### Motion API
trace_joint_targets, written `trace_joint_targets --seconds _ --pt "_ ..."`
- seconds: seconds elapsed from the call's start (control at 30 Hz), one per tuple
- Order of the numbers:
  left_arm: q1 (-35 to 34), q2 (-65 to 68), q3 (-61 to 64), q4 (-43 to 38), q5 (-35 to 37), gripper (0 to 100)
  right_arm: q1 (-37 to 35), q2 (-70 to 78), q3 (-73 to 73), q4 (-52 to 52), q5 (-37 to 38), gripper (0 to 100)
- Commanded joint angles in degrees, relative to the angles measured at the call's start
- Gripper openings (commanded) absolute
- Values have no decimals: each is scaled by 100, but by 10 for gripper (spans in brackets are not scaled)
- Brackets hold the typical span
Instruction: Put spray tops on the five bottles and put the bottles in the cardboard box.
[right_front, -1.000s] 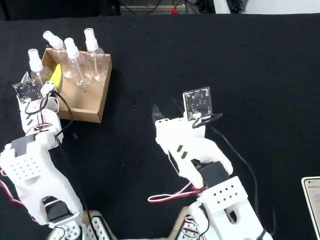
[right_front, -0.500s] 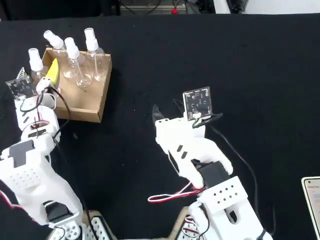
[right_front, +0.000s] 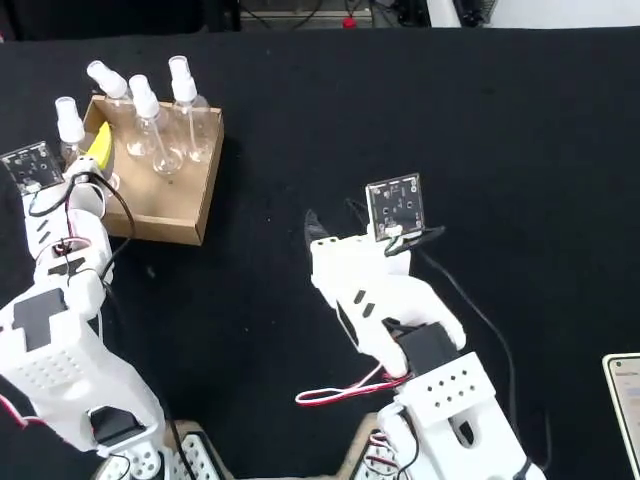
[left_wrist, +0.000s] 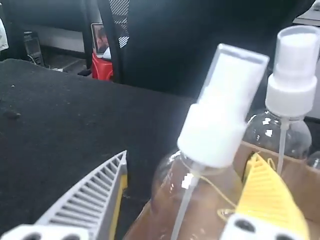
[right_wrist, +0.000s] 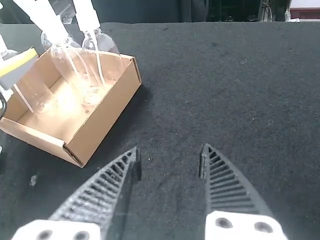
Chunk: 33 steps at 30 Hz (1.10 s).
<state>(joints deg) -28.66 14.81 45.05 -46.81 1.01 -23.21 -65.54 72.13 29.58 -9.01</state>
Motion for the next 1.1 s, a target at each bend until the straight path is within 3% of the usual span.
trace_joint_targets --seconds 0.0,0.6,0.73,0.97,1.07 --pt "-13 -325 -22 9 53 354 105 92 -4 -114 -9 191" --pt "-48 -2549 1798 220 26 353 105 75 119 -149 -9 191" --pt "-171 -3411 1736 2198 35 353 88 101 154 -149 -9 191" --pt "-576 -5459 831 7218 18 354 88 101 154 -149 -9 191" --pt "-848 -6084 716 8422 18 354 88 101 154 -149 -9 191"
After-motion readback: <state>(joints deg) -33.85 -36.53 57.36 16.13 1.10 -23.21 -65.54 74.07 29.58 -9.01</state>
